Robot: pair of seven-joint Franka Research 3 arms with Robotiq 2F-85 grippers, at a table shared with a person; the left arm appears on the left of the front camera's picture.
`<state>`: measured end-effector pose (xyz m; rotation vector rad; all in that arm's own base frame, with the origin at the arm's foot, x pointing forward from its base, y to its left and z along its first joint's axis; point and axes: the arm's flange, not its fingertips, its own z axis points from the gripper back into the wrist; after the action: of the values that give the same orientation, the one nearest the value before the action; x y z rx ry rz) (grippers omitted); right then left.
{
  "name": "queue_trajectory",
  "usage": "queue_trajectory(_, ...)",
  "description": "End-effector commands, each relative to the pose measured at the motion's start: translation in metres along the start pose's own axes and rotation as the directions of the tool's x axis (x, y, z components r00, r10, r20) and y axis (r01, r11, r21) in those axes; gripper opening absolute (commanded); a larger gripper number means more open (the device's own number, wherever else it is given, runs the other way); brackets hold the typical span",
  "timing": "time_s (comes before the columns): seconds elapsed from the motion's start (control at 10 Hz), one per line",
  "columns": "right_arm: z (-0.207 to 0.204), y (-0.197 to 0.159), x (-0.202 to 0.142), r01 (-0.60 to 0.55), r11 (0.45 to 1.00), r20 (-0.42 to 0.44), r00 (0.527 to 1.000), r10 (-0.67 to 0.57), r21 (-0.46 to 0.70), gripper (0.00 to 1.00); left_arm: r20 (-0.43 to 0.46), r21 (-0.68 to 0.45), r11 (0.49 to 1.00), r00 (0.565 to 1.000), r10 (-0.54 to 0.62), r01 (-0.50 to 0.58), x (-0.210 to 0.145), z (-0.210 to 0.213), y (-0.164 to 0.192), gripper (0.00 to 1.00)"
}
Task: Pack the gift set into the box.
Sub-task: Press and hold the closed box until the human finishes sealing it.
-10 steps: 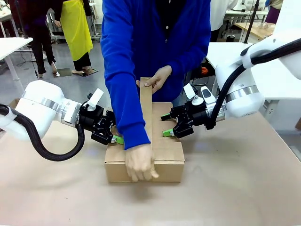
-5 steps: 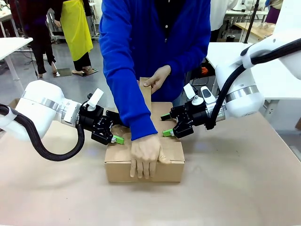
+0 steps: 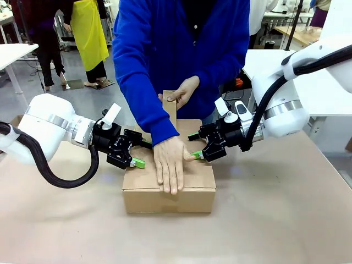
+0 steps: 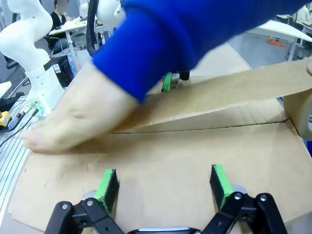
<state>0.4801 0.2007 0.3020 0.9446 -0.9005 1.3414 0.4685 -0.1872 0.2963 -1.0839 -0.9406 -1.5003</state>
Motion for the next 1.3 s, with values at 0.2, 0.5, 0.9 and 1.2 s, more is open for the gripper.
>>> queue_trajectory(0.2, -0.0006, 0.0004, -0.0027, -0.012, 1.000, -0.003, 1.000, 0.012, -0.001, 1.00, 0.000, -0.002, 1.000, 1.000, -0.014, 0.014, -0.0018, 0.0007, -0.0019, 1.00)
queue_trajectory(0.5, -0.0006, 0.0004, -0.0027, -0.012, 1.000, -0.003, 1.000, 0.012, -0.001, 1.00, 0.000, -0.002, 1.000, 1.000, -0.014, 0.014, -0.0018, 0.0007, -0.0019, 1.00)
queue_trajectory(0.9, -0.0006, 0.0004, -0.0027, -0.012, 1.000, -0.003, 1.000, 0.012, -0.001, 1.00, 0.000, -0.002, 1.000, 1.000, -0.014, 0.014, -0.0018, 0.0007, -0.0019, 1.00)
queue_trajectory(1.2, -0.0006, 0.0004, -0.0027, -0.012, 1.000, -0.003, 1.000, 0.012, -0.001, 1.00, 0.000, -0.002, 1.000, 1.000, -0.014, 0.014, -0.0018, 0.0007, -0.0019, 1.00)
